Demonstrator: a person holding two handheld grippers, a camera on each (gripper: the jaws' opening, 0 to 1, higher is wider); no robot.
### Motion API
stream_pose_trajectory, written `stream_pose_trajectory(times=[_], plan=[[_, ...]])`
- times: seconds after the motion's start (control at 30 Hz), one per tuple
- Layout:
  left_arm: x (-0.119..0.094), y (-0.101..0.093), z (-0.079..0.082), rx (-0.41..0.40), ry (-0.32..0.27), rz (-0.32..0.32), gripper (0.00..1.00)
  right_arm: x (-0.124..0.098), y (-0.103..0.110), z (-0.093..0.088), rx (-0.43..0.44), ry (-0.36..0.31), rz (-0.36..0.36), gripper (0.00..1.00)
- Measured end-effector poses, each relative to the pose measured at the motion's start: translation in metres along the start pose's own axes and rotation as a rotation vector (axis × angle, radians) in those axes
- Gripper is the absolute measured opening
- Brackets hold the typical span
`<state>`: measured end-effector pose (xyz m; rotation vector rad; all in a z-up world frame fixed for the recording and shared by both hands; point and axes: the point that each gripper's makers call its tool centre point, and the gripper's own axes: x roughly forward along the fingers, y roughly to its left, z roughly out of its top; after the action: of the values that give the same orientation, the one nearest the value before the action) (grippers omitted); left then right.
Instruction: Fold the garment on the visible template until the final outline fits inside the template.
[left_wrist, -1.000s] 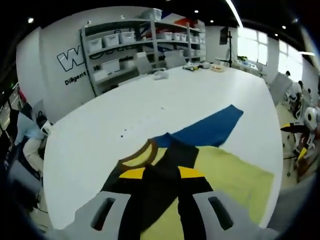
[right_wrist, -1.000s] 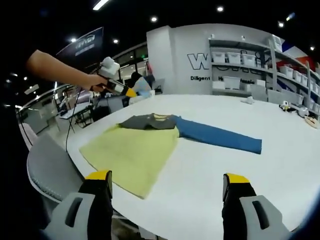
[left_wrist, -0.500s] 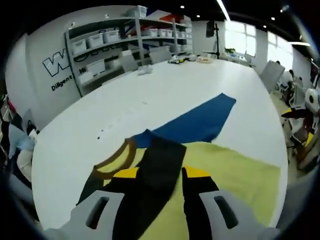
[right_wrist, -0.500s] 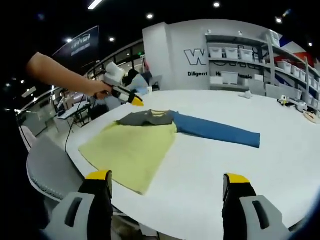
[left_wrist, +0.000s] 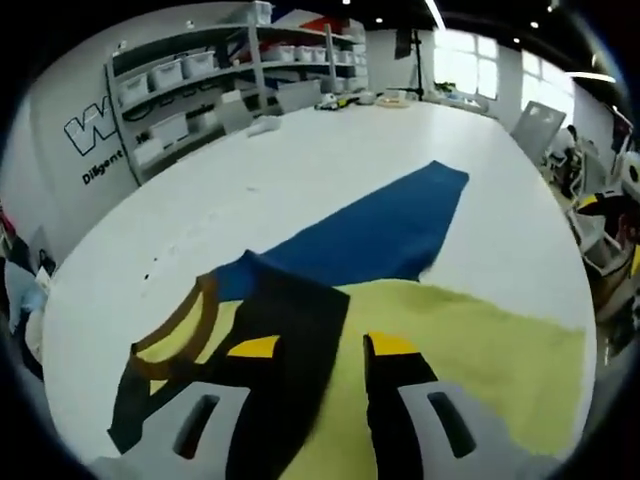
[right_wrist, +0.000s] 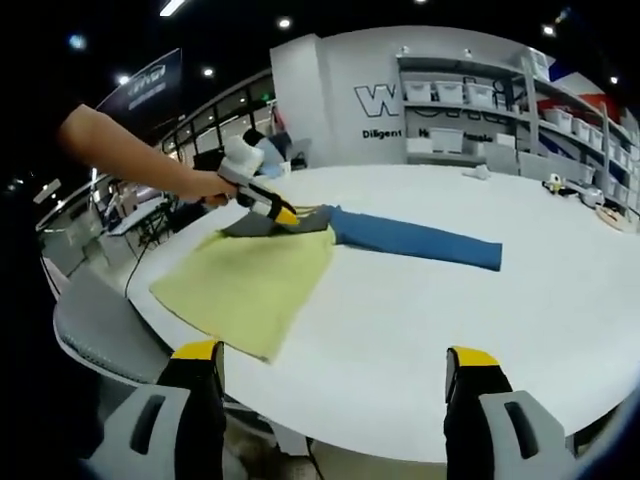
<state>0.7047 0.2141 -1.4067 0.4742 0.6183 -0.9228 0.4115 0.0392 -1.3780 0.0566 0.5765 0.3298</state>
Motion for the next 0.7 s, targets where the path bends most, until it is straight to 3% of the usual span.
stream_pose_trajectory(times=[0.3,0.37,0.5,0.53,0.7], plan=[[0.022,-0.001,0.004,0.028,0.008,-0.013,0.26,-0.004,-0.003,-0.006,0.019,0.006,-0.016,0.89],[0.028,-0.001,0.006,-0.012,-0.003,-0.015,0.23,-0.007,-0.004,-0.008,0.029,0.004,-0.020,0.89],[0.038,-0.006,-0.001,0.009,0.021,-0.020,0.22,-0.012,-0.011,-0.019,0.032,0.031,-0.031,0.89],[0.038,-0.006,-0.003,0.024,0.028,-0.022,0.20,-0.014,-0.013,-0.021,0.033,0.039,-0.037,0.89],[0.034,-0.005,0.002,-0.073,0.003,-0.024,0.04,-0.021,-0.020,-0.025,0.052,0.040,-0.060,0.88]])
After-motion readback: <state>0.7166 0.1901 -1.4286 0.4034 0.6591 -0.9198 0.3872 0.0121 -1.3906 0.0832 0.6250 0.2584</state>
